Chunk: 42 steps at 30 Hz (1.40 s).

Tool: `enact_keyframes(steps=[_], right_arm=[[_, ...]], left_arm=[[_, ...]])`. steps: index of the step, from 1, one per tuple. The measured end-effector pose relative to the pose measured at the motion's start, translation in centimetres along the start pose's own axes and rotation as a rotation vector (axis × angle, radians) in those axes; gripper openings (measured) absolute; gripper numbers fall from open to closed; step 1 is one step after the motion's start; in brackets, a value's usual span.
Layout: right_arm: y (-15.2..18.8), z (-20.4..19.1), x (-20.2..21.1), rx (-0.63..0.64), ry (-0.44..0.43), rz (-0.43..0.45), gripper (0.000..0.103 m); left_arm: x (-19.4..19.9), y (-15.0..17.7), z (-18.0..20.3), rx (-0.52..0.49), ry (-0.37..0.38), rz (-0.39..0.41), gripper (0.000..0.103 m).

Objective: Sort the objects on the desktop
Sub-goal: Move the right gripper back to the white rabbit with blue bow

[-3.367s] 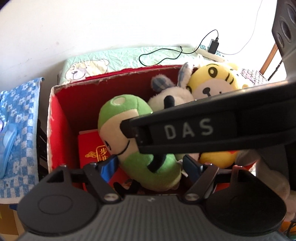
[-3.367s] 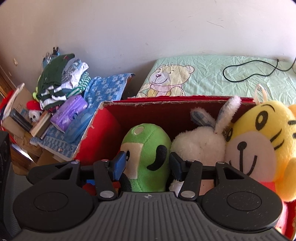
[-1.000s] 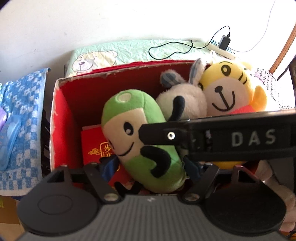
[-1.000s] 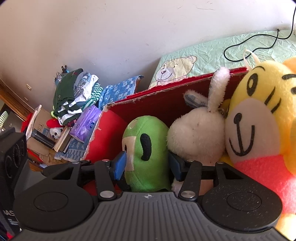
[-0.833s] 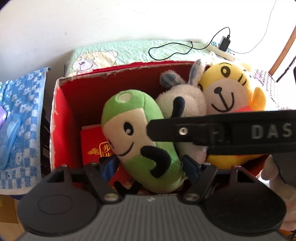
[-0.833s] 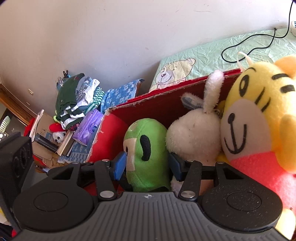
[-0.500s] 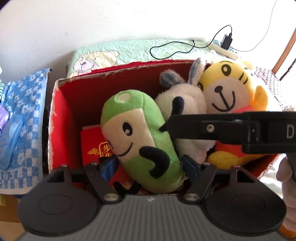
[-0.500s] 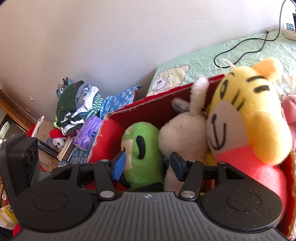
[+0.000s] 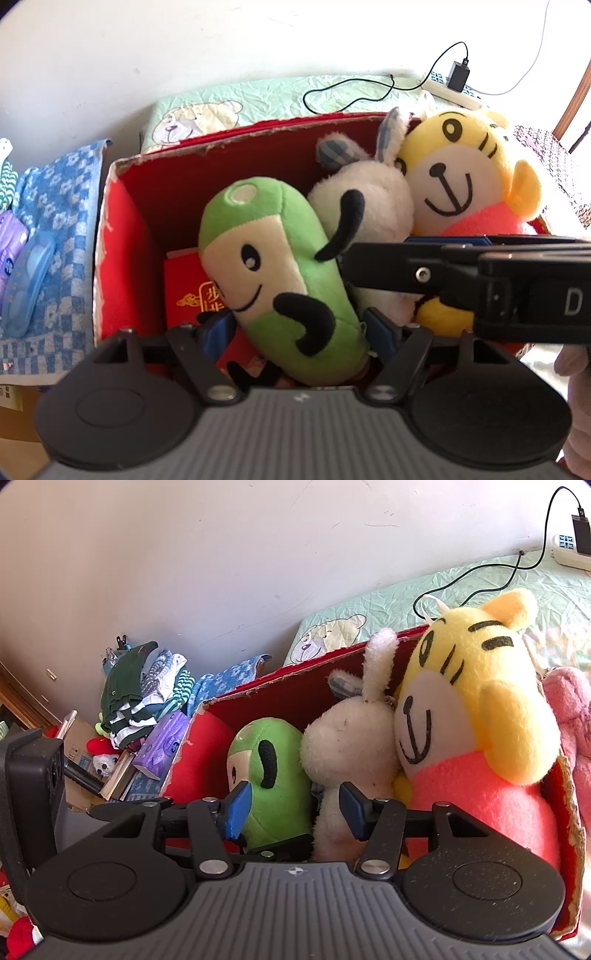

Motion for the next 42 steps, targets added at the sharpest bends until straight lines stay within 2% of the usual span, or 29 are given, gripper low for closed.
enact_keyframes(steps=[17, 26, 35, 42], right_arm=[[0.3, 0.4, 0.7, -0.029, 0.033, 0.020, 0.056], [0.4, 0.1, 1.1, -0.028, 0.039, 0.028, 0.056], [0.2, 0.1, 2.2, -0.044, 0.019, 0.052, 0.056], [0.5, 0.4, 4.6, -0.069, -0.012, 0.111, 0.057]], left_arm=[[0.8, 0.1, 0.7, 0.014, -0.022, 0.001, 0.076], [1.3, 0.2, 1.0, 0.007, -0.024, 0.017, 0.085], [2.3, 0.2, 1.6, 0.008, -0.029, 0.049, 0.090], [4.2, -0.1, 1.5, 0.037, -0.018, 0.104, 0.092]])
Point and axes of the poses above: each gripper's, at about its wrist camera, not at the fingertips, and x roughly against the way its jaws point, z to its right, y to its underside, the point moved 8 cm from there along -x, roughly the way its jaws point, and after that the axes turned 5 degrees about x, right-handed, at the moved point
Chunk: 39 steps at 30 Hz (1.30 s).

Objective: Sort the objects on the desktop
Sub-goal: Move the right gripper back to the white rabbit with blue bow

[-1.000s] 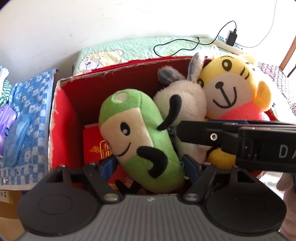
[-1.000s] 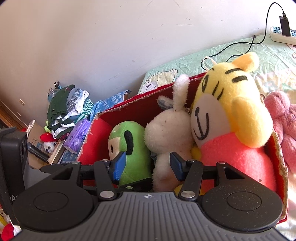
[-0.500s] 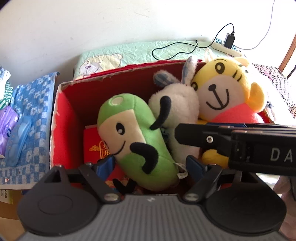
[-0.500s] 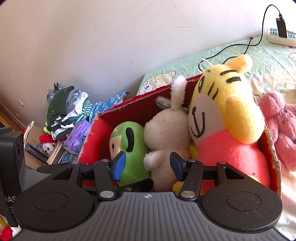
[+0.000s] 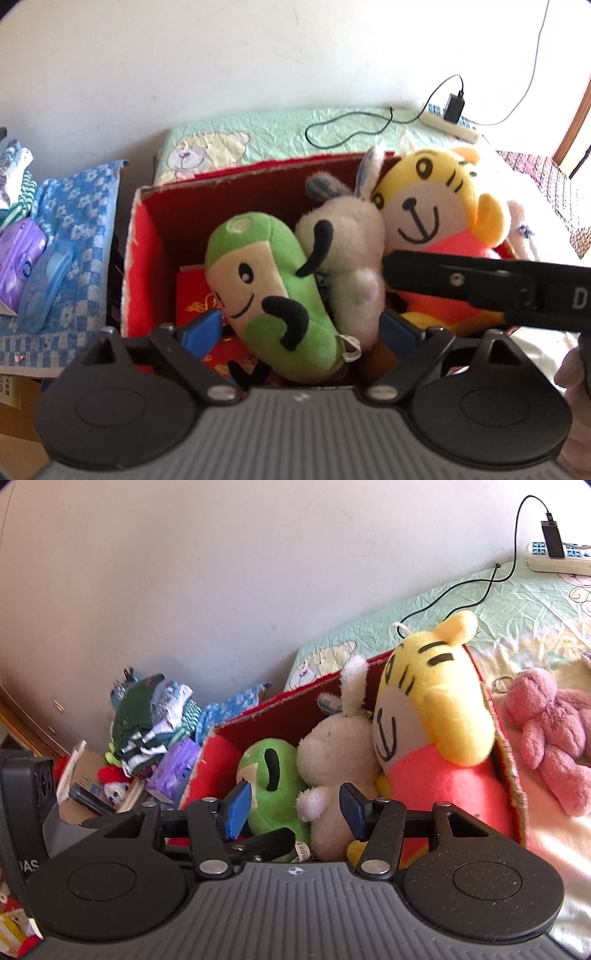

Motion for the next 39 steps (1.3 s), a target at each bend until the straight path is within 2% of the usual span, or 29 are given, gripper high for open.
enact_keyframes(steps=[4, 9, 12, 17, 22, 30, 34, 39], right_arm=[[0.1, 0.6, 1.3, -0.017, -0.009, 0.031, 0.058], [0.0, 2.1, 3.2, -0.065, -0.066, 0.039, 0.061], [-0.4, 3.4, 4.7, -0.079, -0.093, 0.044, 0.061], [-1.6, 6.4, 7.8, -0.119, -0.134, 0.077, 0.062], [-2.6, 11.2, 10.5, -0.164, -0.095, 0.096, 0.062], [-2.0, 18.8, 13.9, -0.192, -0.007, 0.065, 0.061], [-1.6, 22.5, 15.1, -0.218, 0.048, 0.045, 0.061], [-1.0, 26.1, 16.1, -0.252, 0.095, 0.021, 0.061]], left_arm=[[0.9, -0.1, 0.6, 0.002, 0.021, 0.023, 0.092], [2.1, -0.2, 2.3, 0.002, 0.054, 0.054, 0.092], [2.8, -0.3, 3.9, 0.007, 0.069, 0.072, 0.092], [4.1, -1.0, 8.1, 0.018, 0.148, 0.095, 0.092], [3.7, -1.3, 13.8, 0.005, 0.211, 0.090, 0.092], [1.3, -0.6, 23.5, -0.002, 0.297, 0.040, 0.092], [-1.1, 0.2, 26.5, 0.014, 0.305, 0.000, 0.093], [-4.1, 0.5, 28.4, 0.071, 0.297, -0.040, 0.093]])
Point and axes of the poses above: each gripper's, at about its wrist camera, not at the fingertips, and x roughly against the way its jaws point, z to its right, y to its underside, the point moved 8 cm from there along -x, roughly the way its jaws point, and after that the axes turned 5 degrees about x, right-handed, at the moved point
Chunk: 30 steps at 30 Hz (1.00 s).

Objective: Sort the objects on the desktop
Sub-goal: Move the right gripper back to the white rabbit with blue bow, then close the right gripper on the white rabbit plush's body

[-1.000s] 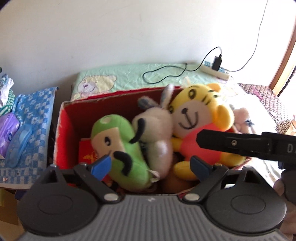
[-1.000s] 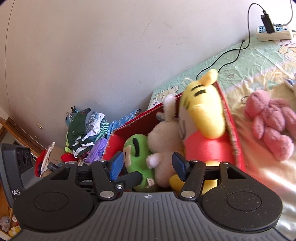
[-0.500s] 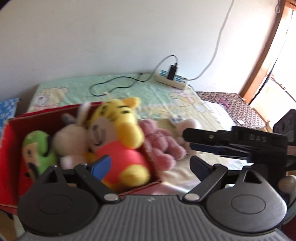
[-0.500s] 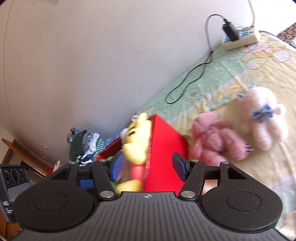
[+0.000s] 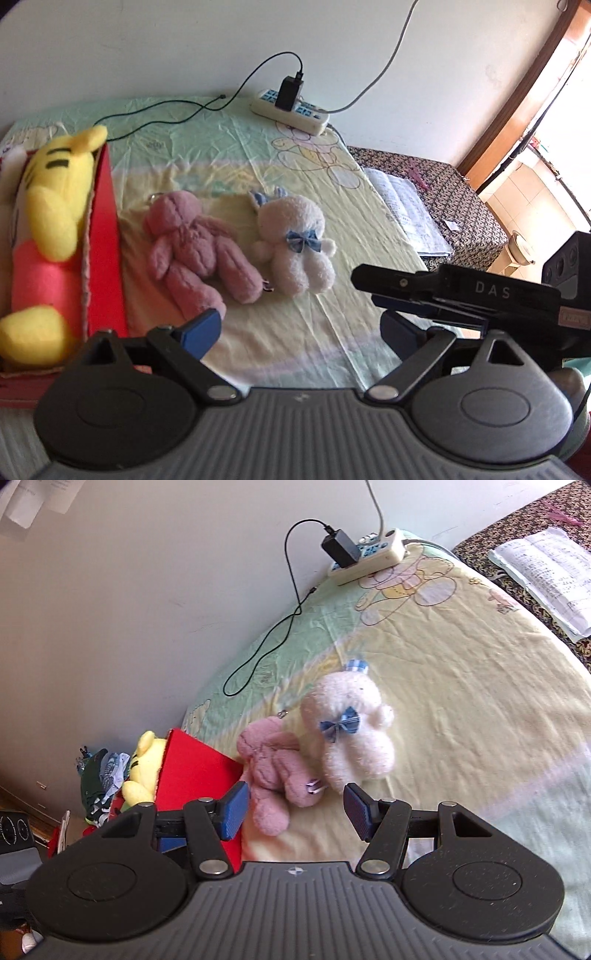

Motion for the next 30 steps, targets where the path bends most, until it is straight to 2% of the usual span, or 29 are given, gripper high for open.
enact_keyframes(steps=[5, 9, 15, 18, 22, 26, 30], right_arm=[[-0.2, 2.6, 0.1, -0.012, 0.057, -0.015, 0.061], [-0.8, 4.3, -0.1, -0.023, 0.100, -0.015, 0.058], [-2.3, 5.6, -1.4, -0.040, 0.094, -0.018, 0.057], [-2.8, 6.0, -2.8, -0.031, 0.096, -0.030, 0.055], [-3.5, 6.7, -4.4, -0.051, 0.067, -0.043, 0.055], [-4.3, 7.6, -5.8, -0.082, 0.039, -0.043, 0.055], [-4.7, 8.2, -7.1, -0.155, -0.035, -0.049, 0.055]], left_arm=[[-2.9, -0.3, 1.2, -0.026, -0.040, -0.002, 0.094], [-5.1, -0.9, 2.2, -0.045, -0.040, 0.007, 0.094], [-7.8, -2.3, 2.3, 0.007, 0.024, 0.007, 0.094], [-9.5, -2.8, 1.7, 0.037, 0.018, -0.005, 0.094], [-11.0, -3.4, 0.6, 0.089, 0.013, -0.014, 0.094], [-12.1, -4.0, 0.4, 0.069, 0.004, -0.011, 0.094], [-13.4, -4.2, 0.2, 0.068, 0.014, -0.037, 0.091]])
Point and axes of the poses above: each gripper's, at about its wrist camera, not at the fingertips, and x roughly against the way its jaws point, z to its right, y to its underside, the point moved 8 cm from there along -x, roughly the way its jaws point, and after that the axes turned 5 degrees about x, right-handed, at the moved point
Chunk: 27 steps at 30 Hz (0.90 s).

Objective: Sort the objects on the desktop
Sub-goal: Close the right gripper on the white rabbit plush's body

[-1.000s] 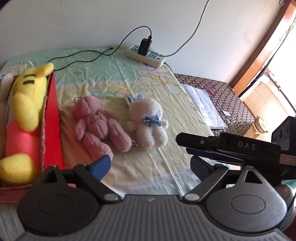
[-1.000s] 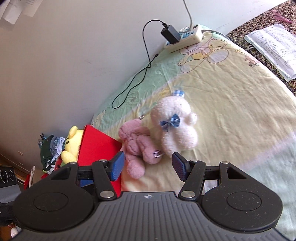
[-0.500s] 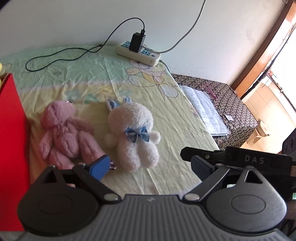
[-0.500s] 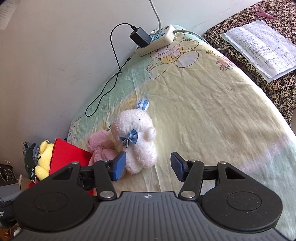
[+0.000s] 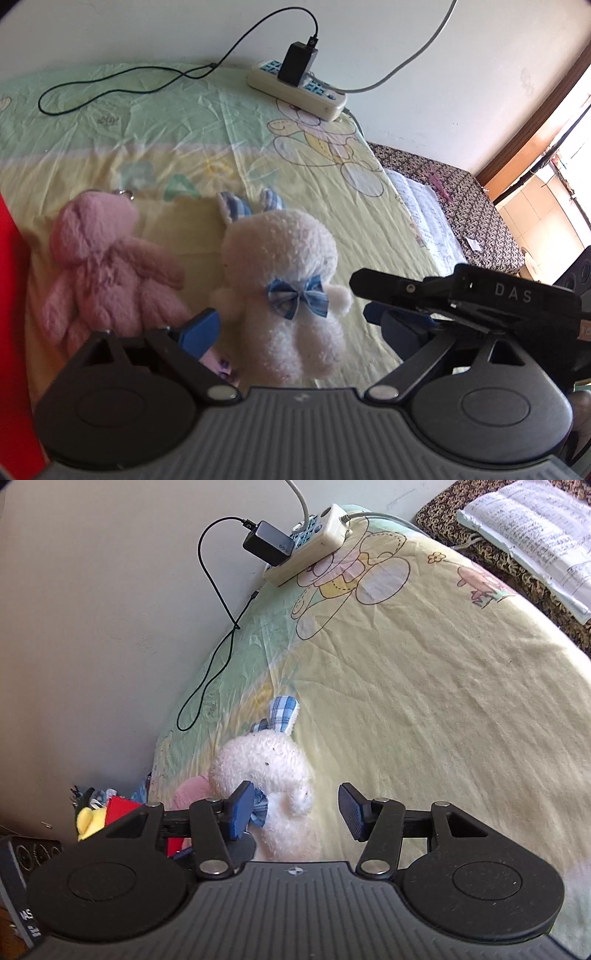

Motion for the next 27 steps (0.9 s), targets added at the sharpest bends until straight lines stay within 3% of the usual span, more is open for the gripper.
enact_keyframes(steps=[12, 15, 20, 27], right_arm=[[0.4, -0.7, -3.8, 0.011, -0.091, -0.071, 0.057], [0.7, -1.1, -4.3, 0.007, -0.123, -0.093, 0.048], [0.7, -1.2, -3.9, 0.007, -0.130, -0.093, 0.041], [1.2, -1.3, -2.2, 0.025, -0.103, -0.095, 0.039]], left_arm=[[-2.8, -0.3, -0.6, -0.040, -0.031, -0.055, 0.073], [-2.9, -0.2, -0.4, -0.063, -0.042, -0.056, 0.071], [-2.6, -0.2, -0.4, -0.072, -0.044, -0.060, 0.067], [-1.6, 0.8, 1.3, -0.124, -0.042, -0.067, 0.062]])
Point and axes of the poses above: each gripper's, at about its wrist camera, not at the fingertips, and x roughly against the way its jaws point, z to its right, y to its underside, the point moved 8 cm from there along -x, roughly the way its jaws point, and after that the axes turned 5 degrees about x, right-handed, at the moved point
